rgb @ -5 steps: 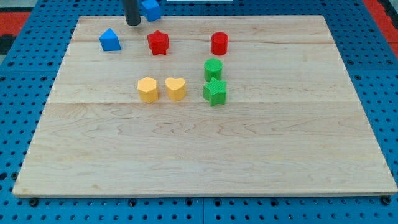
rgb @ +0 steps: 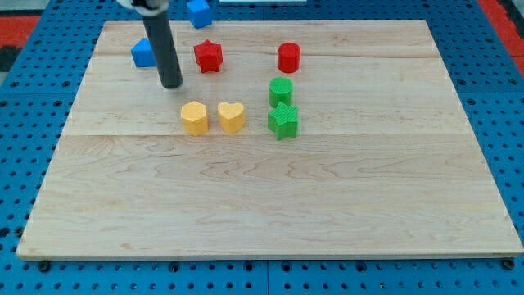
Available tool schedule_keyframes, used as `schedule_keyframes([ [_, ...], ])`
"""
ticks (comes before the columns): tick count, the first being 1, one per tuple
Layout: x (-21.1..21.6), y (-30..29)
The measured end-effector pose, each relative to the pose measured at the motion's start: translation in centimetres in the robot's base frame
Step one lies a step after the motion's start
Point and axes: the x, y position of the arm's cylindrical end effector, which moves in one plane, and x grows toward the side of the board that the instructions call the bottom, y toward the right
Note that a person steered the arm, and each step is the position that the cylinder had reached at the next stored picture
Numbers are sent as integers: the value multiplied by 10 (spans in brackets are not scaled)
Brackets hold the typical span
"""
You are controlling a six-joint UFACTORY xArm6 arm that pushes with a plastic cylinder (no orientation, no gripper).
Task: Move the yellow hexagon below the blue triangle
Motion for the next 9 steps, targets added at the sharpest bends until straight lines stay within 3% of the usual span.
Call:
schedule_keyframes([
  [1,5,56],
  [3,73,52],
  [8,44,5],
  [9,36,24],
])
